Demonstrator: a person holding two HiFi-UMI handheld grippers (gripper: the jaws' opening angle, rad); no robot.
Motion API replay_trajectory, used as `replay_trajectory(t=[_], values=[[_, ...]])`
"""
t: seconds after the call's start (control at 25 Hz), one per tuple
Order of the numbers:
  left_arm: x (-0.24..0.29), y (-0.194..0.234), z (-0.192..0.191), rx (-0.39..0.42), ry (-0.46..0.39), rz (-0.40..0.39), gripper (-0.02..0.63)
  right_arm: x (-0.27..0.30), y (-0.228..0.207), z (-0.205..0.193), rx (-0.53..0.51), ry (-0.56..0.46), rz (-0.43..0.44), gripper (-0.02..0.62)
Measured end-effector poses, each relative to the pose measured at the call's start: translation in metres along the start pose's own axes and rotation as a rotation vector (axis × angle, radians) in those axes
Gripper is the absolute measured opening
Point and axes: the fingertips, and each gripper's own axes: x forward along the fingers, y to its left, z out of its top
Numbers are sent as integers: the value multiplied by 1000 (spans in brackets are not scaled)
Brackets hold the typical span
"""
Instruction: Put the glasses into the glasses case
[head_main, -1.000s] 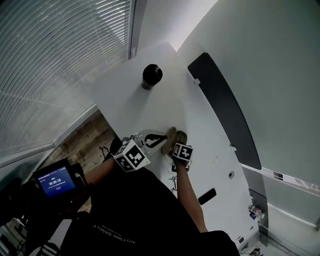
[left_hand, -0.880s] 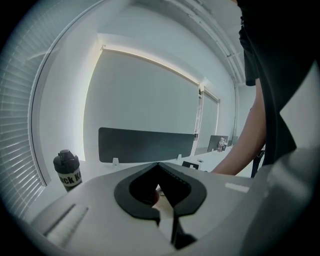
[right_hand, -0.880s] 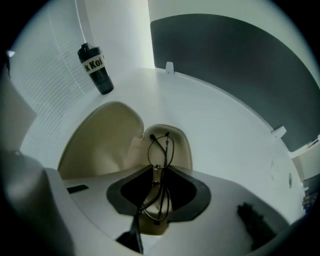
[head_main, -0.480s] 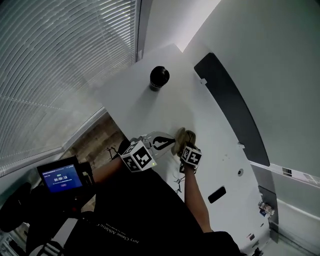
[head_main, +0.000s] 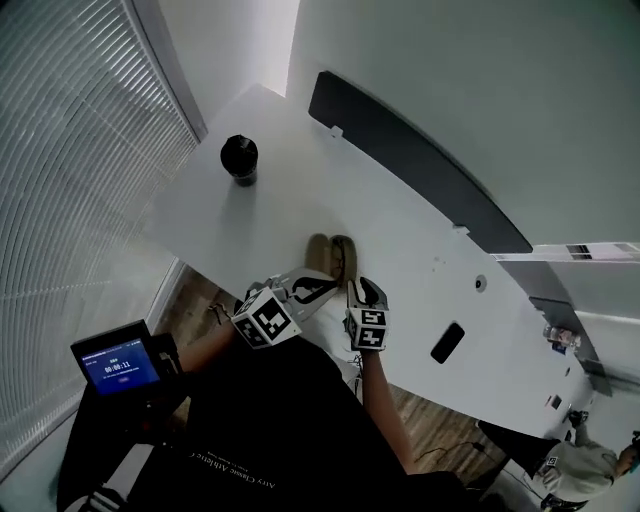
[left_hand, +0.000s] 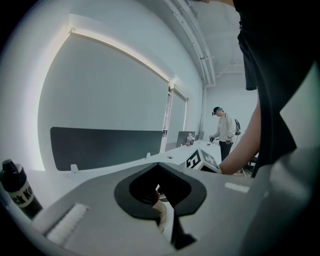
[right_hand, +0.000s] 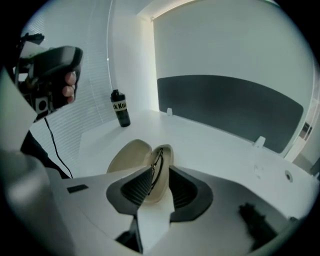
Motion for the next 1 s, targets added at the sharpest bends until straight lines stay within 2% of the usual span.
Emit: replay_trajectory(t=[0.08,0.2,0.28,0.36,0.48,0.56,0.84,0.92,1.0], values=[[6,-7,3,6,11,-34,6,-21,-3,-1,42,-49,-16,103],[9,-16,12,54,-41,-91,6,-50,-1,-6,78,-131,-27,103],[12,-17,7,45,-62,-108,6,-64,3,-13,87,-152,-13,101],[18,-3,-9,-11,-57,-73,6,-72,2,-25,84,-141,-20,101],[16,27,-47,-83,5,42,6,-78,-1,-44,98,-123,-43,101],[9,39,-64,-113,26,83,6,-83,-4,-49,103,-138,-64,101],[-16,50,-88,-136,57,143,6,-120,-14,-50,66,-202,-112,82],[-21,53,-89,-146,63,164,6,-128,-20,-52,86,-211,-114,66],[-16,51,-88,-146,66,154,6,-135,-35,-56,149,-222,-132,54]])
